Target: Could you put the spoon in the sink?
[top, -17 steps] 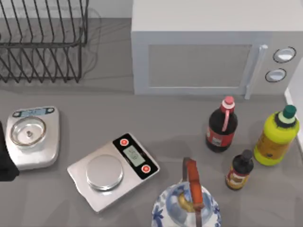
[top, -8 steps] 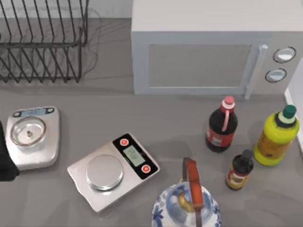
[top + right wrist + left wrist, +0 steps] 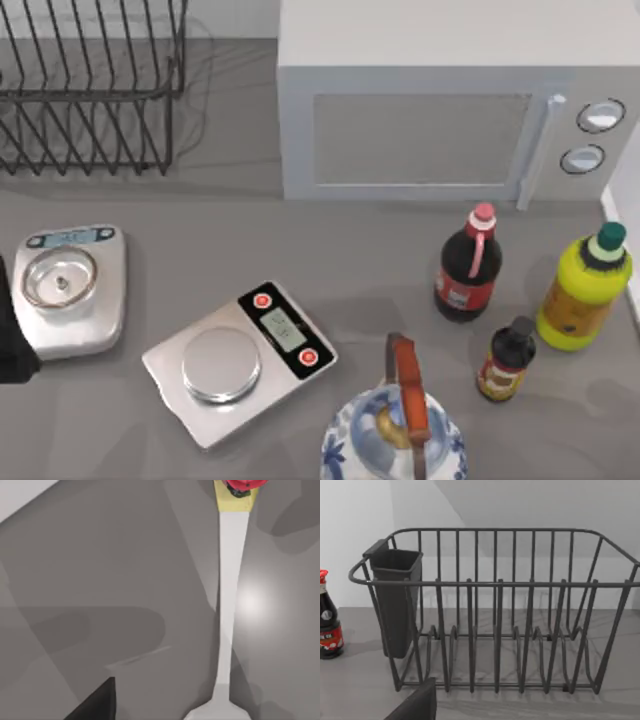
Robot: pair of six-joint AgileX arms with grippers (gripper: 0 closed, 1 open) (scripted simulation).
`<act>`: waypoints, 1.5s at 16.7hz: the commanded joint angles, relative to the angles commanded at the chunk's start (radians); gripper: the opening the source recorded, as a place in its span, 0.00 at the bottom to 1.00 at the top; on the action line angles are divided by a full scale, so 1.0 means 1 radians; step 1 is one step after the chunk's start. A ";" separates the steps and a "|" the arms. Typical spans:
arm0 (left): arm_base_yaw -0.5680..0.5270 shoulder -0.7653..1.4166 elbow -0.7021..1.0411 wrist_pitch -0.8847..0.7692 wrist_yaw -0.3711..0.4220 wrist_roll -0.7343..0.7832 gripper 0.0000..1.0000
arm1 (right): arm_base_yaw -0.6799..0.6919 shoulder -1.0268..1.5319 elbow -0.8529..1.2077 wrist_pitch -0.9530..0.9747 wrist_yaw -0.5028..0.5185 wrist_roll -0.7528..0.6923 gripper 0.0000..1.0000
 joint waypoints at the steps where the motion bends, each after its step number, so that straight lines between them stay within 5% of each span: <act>1: 0.000 0.000 0.000 0.000 0.000 0.000 1.00 | 0.000 0.000 0.000 0.000 0.000 0.000 1.00; 7: 0.000 0.000 0.000 0.000 0.000 0.000 1.00 | 0.002 0.034 -0.046 0.077 0.000 0.002 1.00; 14: 0.000 0.000 0.000 0.000 0.000 0.000 1.00 | 0.002 0.204 -0.235 0.448 0.000 0.006 1.00; 20: 0.000 0.000 0.000 0.000 0.000 0.000 1.00 | 0.002 0.229 -0.263 0.491 0.000 0.006 1.00; 25: 0.000 0.000 0.000 0.000 0.000 0.000 1.00 | 0.002 0.229 -0.263 0.491 0.000 0.006 0.62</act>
